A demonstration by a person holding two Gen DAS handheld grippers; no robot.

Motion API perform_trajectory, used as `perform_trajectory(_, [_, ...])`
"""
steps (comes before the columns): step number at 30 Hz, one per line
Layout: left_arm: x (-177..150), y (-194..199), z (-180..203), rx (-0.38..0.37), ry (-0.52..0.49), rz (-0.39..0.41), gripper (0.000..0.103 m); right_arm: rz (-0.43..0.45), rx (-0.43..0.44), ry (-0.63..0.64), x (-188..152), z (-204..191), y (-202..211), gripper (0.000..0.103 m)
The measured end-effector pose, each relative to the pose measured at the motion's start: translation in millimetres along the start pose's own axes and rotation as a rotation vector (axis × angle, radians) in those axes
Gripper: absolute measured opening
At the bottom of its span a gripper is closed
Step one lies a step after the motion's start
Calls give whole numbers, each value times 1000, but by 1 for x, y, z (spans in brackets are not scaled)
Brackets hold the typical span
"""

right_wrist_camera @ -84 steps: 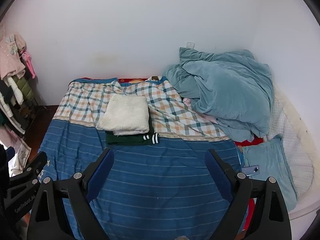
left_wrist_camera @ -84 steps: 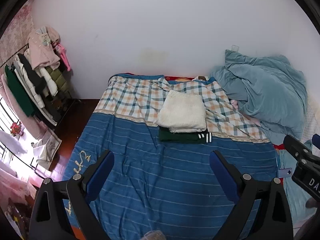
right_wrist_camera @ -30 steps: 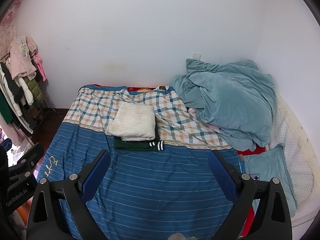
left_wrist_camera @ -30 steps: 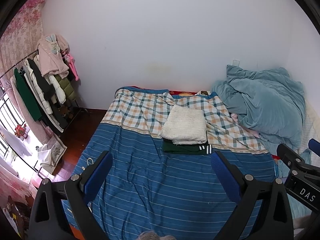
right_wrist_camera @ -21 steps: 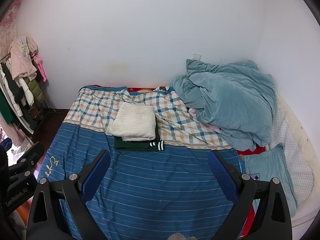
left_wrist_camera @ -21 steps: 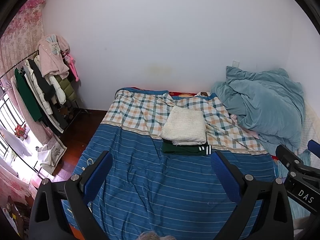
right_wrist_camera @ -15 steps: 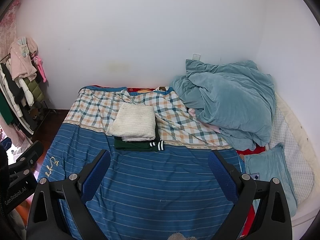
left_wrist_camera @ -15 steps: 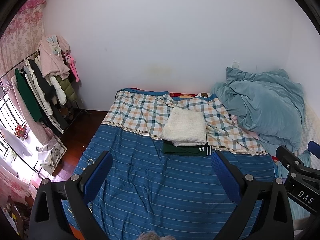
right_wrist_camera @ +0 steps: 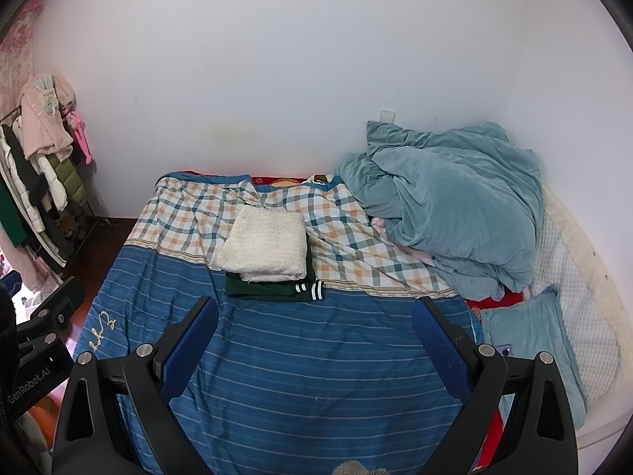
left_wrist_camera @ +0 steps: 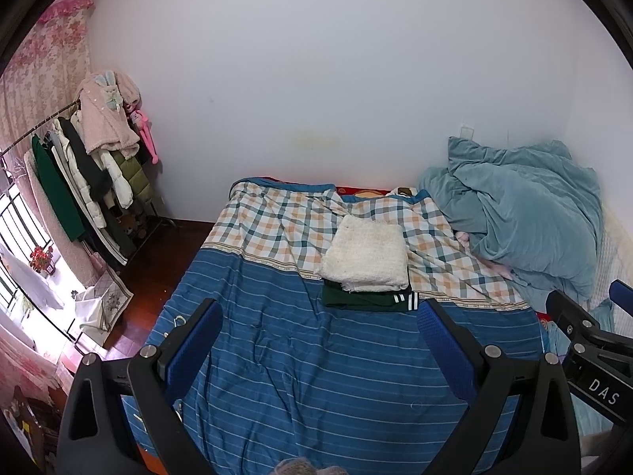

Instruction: Fold large clothes

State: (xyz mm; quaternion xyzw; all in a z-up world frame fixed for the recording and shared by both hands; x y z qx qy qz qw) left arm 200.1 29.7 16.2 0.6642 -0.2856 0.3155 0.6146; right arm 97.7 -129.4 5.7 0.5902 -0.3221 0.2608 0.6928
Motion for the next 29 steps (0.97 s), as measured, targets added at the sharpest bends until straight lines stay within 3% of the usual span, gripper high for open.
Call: perform_trajectory(29, [4,8,1,1,12,12,101,12,-9,2,0,-7,8,100])
Point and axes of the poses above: each gripper's, at about its wrist camera, not at the fingertips, and y roughly against the way its jaws point, z to its right, x to its top, the point moved 3 cm from there along -y, roughly the way its jaws point, and after that the axes turned 3 degrees about z, right-handed, at the moved point
